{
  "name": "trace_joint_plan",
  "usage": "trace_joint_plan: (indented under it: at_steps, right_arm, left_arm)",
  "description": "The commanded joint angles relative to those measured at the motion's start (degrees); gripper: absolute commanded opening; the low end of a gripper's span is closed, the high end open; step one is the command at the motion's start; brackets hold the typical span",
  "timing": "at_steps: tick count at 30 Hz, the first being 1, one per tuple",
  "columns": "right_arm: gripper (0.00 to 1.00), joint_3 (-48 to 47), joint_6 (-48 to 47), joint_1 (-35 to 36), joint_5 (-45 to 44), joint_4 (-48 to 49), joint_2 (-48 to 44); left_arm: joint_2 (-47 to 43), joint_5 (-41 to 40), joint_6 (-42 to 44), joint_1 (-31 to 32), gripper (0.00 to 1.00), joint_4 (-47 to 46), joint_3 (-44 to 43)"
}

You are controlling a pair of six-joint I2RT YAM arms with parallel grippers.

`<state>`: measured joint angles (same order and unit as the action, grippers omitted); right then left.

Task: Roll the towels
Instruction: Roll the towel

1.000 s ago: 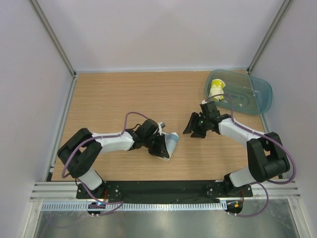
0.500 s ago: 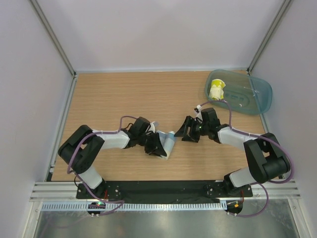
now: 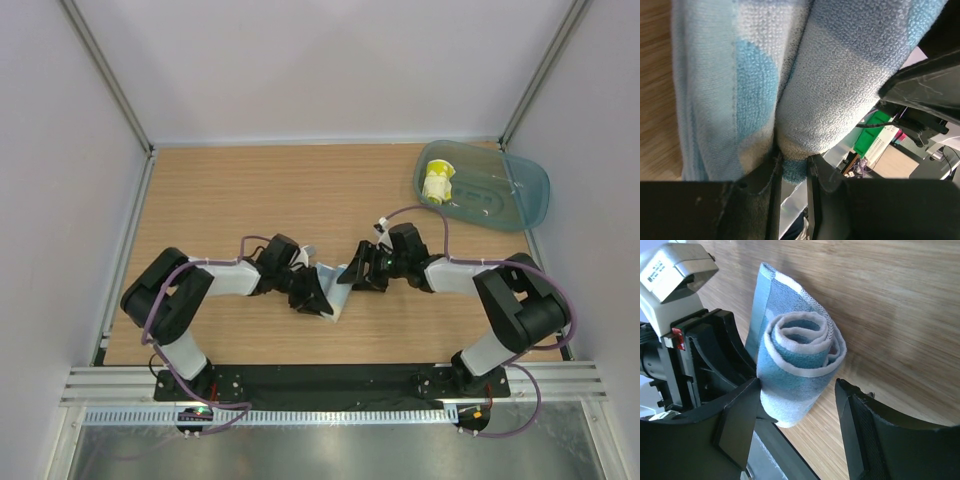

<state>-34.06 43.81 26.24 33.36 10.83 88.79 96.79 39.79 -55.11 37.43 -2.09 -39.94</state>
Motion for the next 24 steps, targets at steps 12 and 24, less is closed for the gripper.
trace_joint_plan:
  at_steps: [12, 24]
  right_arm:
    - [0.46, -1.18, 1.54, 2.41, -1.9, 6.48, 4.46]
    - [0.31, -4.69, 0.13, 3.12, -5.68, -2.3, 4.11]
  left_arm:
    - [2.52, -3.31, 2.38, -2.01, 0.03, 7.01, -0.13]
    - [-2.74, -13.59, 9.14, -1.92, 0.37, 20.36, -4.17]
